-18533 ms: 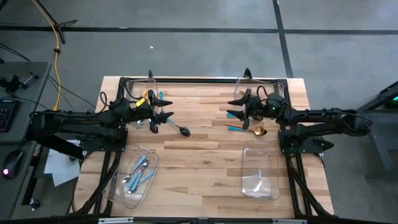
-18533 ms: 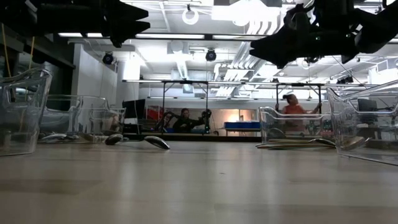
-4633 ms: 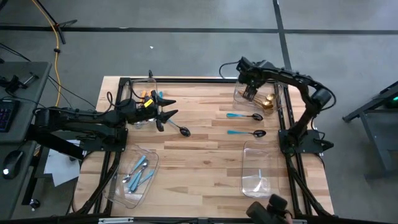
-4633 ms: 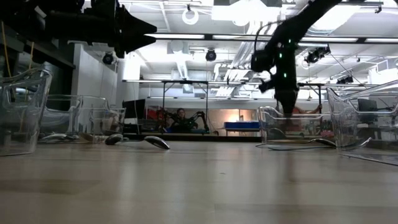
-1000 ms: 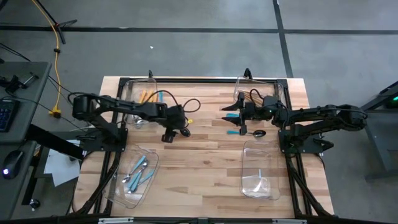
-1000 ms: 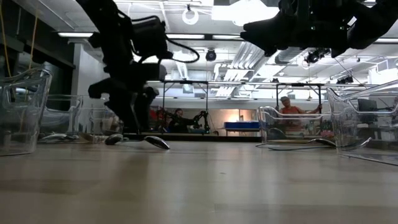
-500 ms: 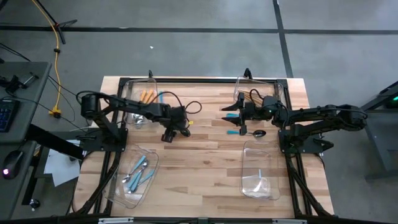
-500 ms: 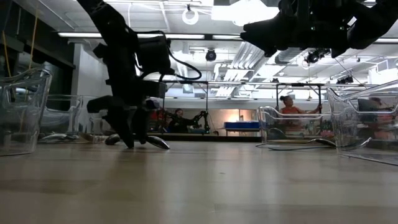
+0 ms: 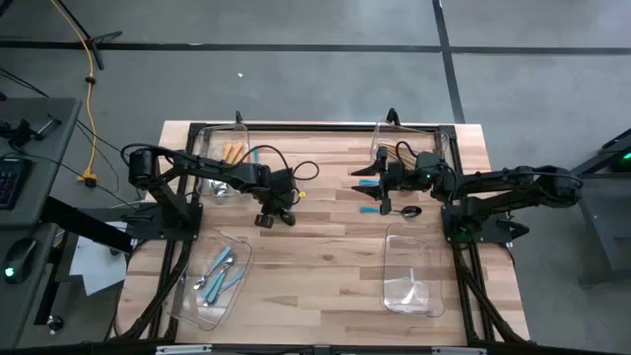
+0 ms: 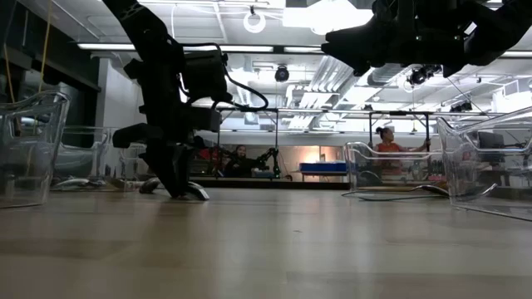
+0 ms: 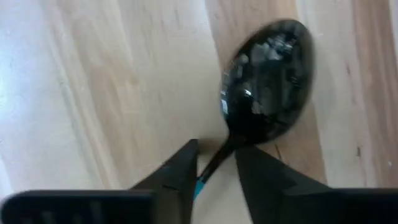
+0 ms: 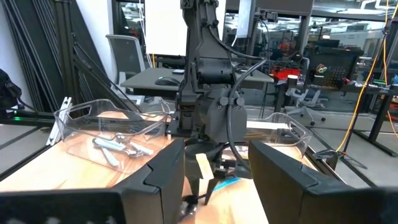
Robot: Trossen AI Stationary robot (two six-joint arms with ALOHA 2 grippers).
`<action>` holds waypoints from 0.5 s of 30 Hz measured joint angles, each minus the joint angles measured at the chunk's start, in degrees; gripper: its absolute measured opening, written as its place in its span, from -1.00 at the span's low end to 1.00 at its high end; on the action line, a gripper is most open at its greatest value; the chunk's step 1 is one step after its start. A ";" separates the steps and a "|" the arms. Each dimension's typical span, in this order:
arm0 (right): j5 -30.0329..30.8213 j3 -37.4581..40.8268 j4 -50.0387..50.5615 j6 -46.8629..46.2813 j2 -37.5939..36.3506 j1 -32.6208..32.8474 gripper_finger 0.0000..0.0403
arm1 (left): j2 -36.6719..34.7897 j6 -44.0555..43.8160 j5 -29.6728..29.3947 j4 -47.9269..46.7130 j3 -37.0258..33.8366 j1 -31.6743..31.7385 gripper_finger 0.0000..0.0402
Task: Sort silverware by color (type)
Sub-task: Put the blue spoon into the bottom right transparent bin
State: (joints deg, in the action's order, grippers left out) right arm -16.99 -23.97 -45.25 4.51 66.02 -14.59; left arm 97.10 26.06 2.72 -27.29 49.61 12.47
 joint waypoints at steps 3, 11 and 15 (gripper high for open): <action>0.00 0.00 0.00 0.00 0.00 0.02 -0.20 | 0.02 0.69 -0.04 0.33 -0.01 -0.04 -0.79; 0.02 0.00 0.00 0.00 0.00 0.01 -0.20 | 0.15 0.61 -1.53 3.45 -0.05 0.02 -0.95; 0.02 0.00 0.00 0.00 0.00 0.00 -0.20 | 0.17 1.04 -1.49 4.27 -0.05 0.07 -0.98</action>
State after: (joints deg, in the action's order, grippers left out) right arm -16.97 -23.97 -45.25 4.51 66.02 -14.58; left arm 97.27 27.11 1.23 -23.02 49.56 12.53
